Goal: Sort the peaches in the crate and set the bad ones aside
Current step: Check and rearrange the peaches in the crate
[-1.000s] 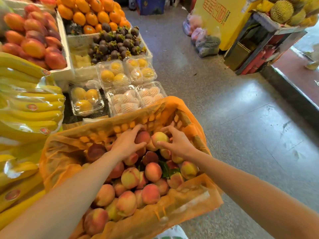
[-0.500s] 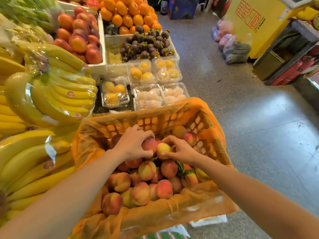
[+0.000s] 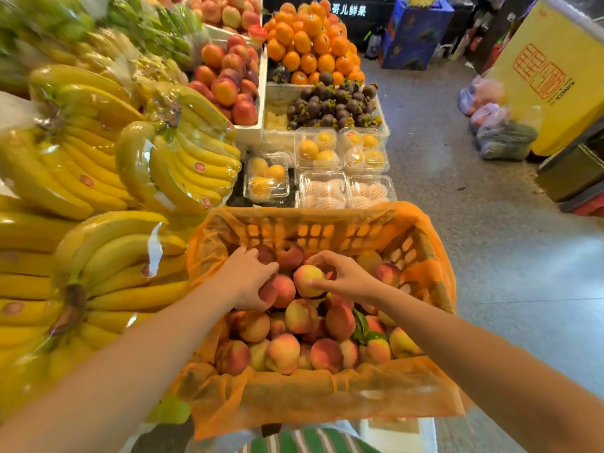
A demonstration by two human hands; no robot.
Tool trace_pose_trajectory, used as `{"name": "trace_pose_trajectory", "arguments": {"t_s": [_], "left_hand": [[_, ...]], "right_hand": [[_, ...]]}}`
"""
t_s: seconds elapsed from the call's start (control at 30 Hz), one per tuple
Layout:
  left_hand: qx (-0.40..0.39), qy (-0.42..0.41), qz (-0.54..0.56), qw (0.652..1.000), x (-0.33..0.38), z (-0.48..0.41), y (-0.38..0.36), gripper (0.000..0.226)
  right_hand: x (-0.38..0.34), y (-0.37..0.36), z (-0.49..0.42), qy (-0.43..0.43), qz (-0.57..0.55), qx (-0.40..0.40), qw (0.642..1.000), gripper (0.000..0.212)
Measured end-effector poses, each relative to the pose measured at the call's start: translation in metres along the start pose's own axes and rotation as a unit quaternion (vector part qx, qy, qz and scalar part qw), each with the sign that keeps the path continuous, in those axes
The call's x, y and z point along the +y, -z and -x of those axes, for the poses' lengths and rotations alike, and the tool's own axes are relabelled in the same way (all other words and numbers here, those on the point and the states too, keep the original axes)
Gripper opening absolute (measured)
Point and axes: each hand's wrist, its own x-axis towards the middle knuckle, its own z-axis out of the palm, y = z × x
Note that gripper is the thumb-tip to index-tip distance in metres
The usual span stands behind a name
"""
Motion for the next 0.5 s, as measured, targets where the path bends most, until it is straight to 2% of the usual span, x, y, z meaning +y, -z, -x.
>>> {"name": "trace_pose_trajectory", "arguments": {"t_s": [0.17, 0.37, 0.5], "left_hand": [[-0.002, 0.076, -0.020, 0.997, 0.015, 0.010, -0.011, 0.053], [0.010, 0.102, -0.035, 0.994, 0.012, 0.012, -0.005, 0.029], [0.074, 0.098, -0.011, 0.992, 0.006, 0.020, -0.003, 0.024]], "right_hand": [[-0.007, -0.006, -0.006, 0.017, 0.014, -0.016, 1.000, 0.042], [-0.007, -0.006, -0.010, 0.030, 0.018, -0.018, 0.999, 0.044], [-0.013, -0.006, -0.017, 0.041, 0.012, -0.016, 0.999, 0.042]]}}
